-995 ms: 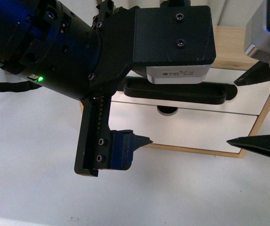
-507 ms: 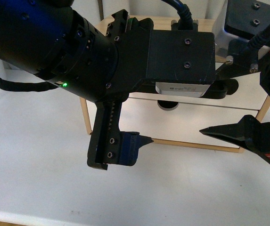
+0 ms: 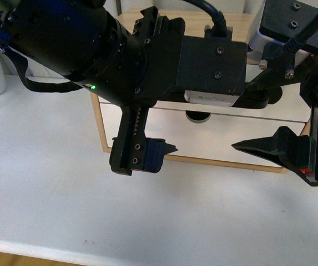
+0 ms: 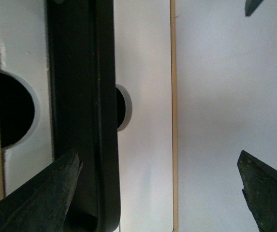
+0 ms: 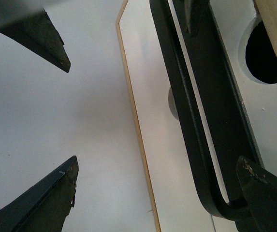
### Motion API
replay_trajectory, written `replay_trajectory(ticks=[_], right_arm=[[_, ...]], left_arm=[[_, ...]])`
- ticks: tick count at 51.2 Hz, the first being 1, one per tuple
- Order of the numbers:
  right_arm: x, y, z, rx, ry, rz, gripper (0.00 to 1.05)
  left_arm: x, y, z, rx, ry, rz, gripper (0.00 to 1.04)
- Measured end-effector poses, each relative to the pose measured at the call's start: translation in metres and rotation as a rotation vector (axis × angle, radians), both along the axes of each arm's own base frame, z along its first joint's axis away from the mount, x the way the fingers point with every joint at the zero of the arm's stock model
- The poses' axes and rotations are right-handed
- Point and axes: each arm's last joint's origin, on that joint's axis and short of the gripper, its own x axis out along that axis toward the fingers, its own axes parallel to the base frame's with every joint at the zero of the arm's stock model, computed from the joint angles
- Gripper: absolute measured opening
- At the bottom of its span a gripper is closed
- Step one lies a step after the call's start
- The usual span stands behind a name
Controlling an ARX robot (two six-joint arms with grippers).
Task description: Pull drawer
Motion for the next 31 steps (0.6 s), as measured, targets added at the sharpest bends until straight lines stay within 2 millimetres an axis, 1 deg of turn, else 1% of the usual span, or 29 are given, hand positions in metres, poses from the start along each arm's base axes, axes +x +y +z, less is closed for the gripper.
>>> replay_trajectory(ticks=[10, 31], right_arm=[[0.001, 0.001, 0.001, 0.013, -0.01, -0.001, 0.96], [0.008, 0.009, -0.002, 0.021, -0.008, 0.004, 0.96]], left_arm=[[0.003, 0.0, -0.009, 0.037, -0.002, -0.008, 0.99], [0.009, -0.001, -0.015, 0.077, -0.006, -0.013, 0.99]])
